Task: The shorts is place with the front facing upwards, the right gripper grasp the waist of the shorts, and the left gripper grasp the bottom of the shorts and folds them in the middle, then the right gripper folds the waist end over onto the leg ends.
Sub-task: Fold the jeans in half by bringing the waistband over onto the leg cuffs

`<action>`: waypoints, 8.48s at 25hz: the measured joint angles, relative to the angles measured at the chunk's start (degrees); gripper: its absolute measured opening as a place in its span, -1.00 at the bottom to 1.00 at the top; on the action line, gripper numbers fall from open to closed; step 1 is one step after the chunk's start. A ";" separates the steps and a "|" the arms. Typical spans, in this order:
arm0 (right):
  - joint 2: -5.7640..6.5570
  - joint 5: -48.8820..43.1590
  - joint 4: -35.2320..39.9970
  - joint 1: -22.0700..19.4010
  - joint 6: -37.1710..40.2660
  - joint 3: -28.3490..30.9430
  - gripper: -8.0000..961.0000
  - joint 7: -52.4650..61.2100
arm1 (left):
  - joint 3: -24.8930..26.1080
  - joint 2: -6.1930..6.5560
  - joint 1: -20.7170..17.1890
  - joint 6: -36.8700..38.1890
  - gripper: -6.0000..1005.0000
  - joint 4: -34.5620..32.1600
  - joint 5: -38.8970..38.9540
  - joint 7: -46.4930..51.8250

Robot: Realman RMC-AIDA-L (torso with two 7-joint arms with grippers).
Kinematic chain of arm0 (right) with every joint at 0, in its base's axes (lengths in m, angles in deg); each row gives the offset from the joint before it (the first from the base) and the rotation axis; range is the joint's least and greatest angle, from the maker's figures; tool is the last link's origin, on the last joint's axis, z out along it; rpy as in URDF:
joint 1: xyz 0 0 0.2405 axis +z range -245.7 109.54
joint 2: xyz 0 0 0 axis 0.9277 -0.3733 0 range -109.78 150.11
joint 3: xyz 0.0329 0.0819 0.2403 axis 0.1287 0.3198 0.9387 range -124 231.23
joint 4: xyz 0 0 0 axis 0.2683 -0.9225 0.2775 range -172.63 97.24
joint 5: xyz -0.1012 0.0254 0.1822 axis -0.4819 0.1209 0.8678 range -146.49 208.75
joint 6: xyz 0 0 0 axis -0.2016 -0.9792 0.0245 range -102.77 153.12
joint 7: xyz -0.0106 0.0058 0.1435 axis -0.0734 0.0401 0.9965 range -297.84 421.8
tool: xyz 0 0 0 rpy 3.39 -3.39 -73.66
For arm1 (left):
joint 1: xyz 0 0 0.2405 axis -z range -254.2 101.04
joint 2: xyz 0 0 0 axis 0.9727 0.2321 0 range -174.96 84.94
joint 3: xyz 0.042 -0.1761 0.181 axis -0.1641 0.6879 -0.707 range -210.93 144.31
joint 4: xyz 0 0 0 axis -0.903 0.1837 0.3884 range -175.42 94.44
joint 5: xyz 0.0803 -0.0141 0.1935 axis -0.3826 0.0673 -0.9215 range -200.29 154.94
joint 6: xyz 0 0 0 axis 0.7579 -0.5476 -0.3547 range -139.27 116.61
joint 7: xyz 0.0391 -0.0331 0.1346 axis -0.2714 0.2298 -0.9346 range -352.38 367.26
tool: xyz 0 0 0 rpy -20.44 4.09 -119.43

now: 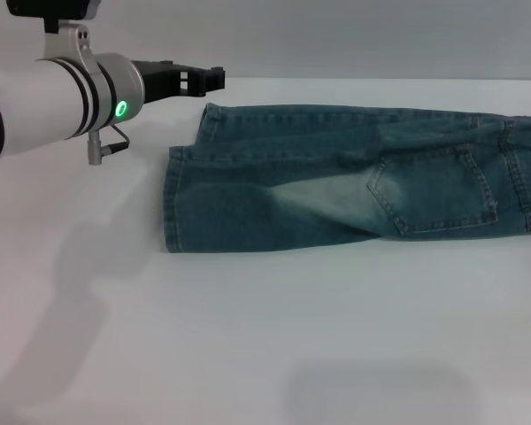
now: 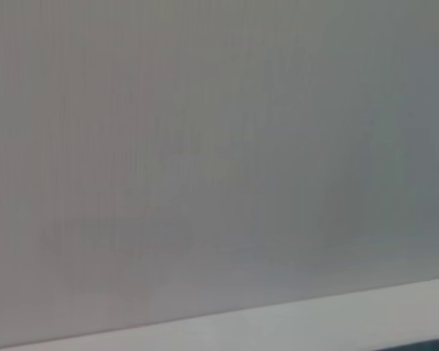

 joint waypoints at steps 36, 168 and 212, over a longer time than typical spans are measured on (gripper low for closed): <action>1.27 -2.70 0.80 1.62 5.85 0.21 0.46 5.98 | -2.14 -0.03 -1.72 -3.85 0.62 1.75 0.57 -0.06; 0.06 20.86 -4.12 31.83 12.39 -52.44 -0.85 16.45 | -16.42 -0.21 -2.46 20.94 0.62 -11.47 16.73 -0.43; -0.34 24.37 -4.28 31.95 14.11 -66.43 -0.76 17.58 | 0.82 0.12 -10.02 27.64 0.62 -13.77 16.20 -10.40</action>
